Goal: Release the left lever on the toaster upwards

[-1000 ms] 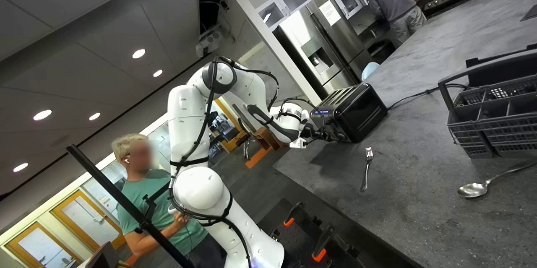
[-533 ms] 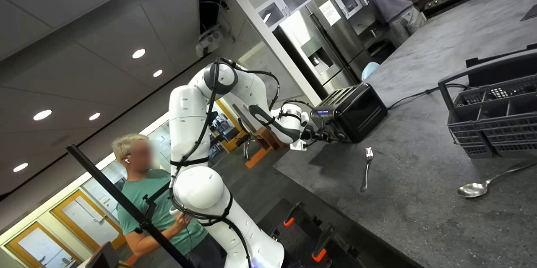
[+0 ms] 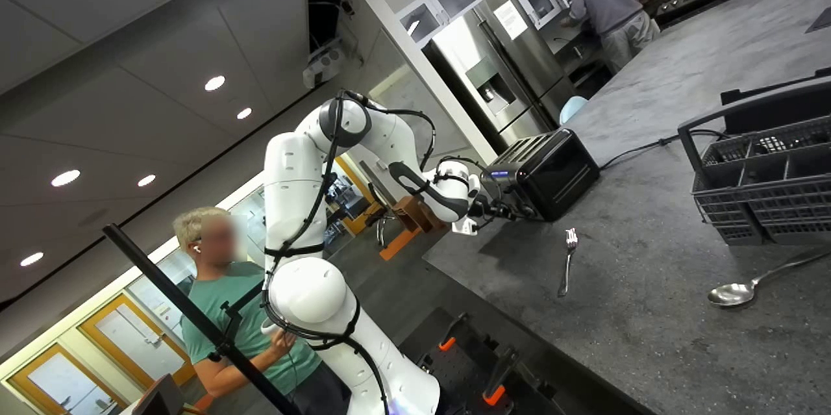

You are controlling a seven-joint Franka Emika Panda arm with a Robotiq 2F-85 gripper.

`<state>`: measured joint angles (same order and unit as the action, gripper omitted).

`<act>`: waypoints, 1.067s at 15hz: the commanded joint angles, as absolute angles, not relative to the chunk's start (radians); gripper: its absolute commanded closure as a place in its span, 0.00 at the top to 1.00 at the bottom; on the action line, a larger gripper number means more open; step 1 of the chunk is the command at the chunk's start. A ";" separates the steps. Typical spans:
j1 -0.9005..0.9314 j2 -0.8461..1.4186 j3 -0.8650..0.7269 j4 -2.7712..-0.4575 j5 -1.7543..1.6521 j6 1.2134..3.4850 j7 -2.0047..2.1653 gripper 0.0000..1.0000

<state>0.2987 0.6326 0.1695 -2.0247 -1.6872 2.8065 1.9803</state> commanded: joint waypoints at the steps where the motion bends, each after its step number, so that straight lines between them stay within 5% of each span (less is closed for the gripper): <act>1: 0.312 0.634 0.161 -2.009 -1.747 2.773 2.064 0.00; 16: 0.321 0.628 0.166 -2.012 -1.905 2.719 2.262 0.00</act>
